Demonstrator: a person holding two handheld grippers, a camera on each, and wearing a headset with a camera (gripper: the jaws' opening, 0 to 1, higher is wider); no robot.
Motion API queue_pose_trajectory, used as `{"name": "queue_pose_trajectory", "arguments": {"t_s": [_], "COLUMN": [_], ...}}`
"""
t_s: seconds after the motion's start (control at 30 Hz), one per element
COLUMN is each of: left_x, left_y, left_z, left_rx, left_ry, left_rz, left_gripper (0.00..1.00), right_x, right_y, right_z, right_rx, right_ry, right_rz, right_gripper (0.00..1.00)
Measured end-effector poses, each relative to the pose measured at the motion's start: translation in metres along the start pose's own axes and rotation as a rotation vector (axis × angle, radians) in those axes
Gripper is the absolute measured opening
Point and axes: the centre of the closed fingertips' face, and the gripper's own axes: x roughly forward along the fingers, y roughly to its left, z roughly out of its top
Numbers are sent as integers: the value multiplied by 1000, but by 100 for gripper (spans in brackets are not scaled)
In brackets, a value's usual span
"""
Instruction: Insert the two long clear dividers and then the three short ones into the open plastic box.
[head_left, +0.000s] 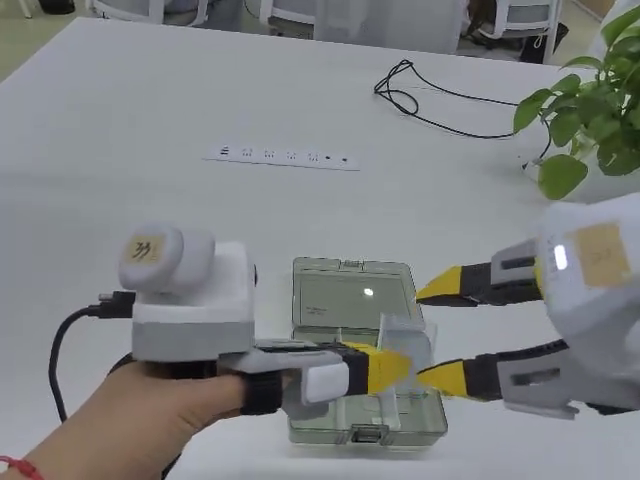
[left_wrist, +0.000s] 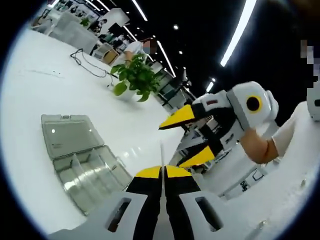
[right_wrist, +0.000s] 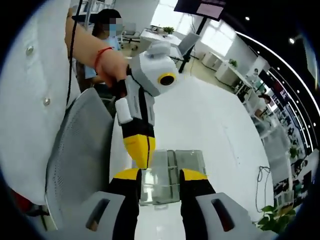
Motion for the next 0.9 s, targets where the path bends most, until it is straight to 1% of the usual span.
{"name": "queue_pose_trajectory", "arguments": {"t_s": [0.03, 0.07, 0.1, 0.13, 0.2, 0.23, 0.27, 0.3, 0.4, 0.43, 0.5, 0.57, 0.67, 0.9], "left_x": [-1, -2, -3, -4, -6, -6, -6, -8, -9, -10, -11, -13, -14, -16], "left_y": [-2, -6, -8, -10, -13, -16, -18, -20, -24, -26, -28, -30, -31, -30], "left_z": [-2, -3, -4, -5, -7, -6, -5, -6, -5, -5, -5, -5, -5, -4], "left_rx": [30, 70, 95, 140, 188, 233, 261, 288, 325, 353, 378, 399, 420, 429], "left_ry": [9, 18, 18, 22, 31, 25, 17, 23, 25, 21, 21, 14, 9, -5], "left_rz": [-7, -24, -35, -43, -57, -72, -81, -90, -103, -110, -122, -131, -138, -139], "left_gripper": [0, 0, 0, 0, 0, 0, 0, 0, 0, 0, 0, 0, 0, 0], "right_x": [-2, -5, -6, -9, -11, -12, -13, -13, -12, -11, -8, -7, -7, -5], "right_y": [1, 4, 5, 6, 10, 12, 13, 16, 22, 23, 23, 26, 32, 38], "right_z": [2, 3, 4, 4, 8, 10, 11, 12, 14, 14, 15, 17, 21, 21], "right_rx": [20, 44, 54, 62, 71, 90, 100, 104, 106, 104, 96, 95, 109, 113], "right_ry": [-17, -35, -42, -49, -71, -85, -87, -90, -90, -86, -79, -79, -88, -77], "right_rz": [26, 67, 91, 130, 182, 216, 235, 277, 341, 352, 369, 397, 449, 486], "right_gripper": [29, 28, 27, 26, 23, 21, 20, 19, 18, 17, 15, 14, 11, 6]}}
